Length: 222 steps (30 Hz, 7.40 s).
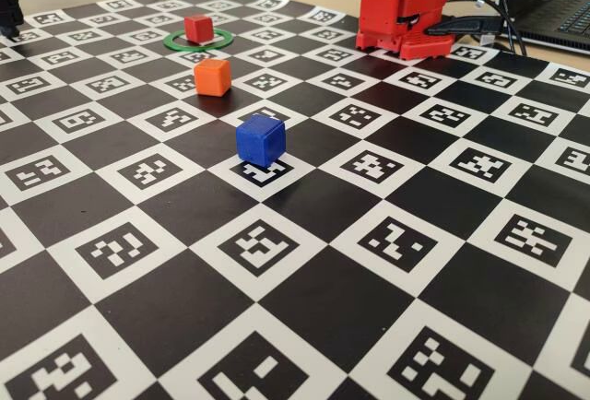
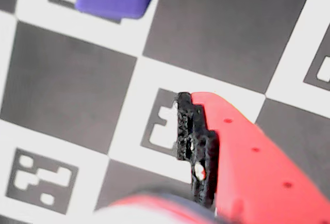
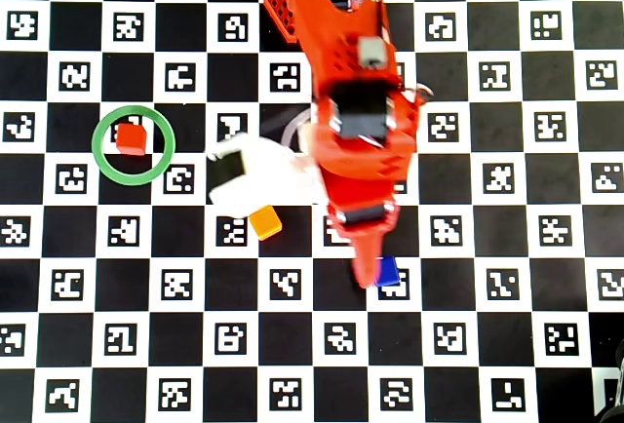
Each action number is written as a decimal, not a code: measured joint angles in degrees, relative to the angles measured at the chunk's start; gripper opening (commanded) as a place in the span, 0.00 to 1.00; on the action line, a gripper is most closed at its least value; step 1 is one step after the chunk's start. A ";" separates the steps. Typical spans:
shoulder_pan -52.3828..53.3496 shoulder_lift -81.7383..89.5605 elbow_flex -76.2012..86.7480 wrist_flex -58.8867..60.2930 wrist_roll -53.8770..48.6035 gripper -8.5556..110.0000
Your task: Grab the red cube then put it in the green circle then put the blue cube on top and finally the orange cube on top
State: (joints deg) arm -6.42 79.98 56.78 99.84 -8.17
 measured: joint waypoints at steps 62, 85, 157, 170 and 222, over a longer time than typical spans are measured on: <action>-4.31 -24.52 11.60 -25.40 10.90 0.44; -4.31 -24.52 12.30 -26.54 11.07 0.15; 56.51 0.26 12.30 -5.71 -37.71 0.13; 61.26 -6.50 9.93 -6.86 -41.66 0.13; 64.95 -7.38 27.16 -22.94 -46.14 0.13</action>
State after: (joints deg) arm 58.54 72.60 83.94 76.90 -54.32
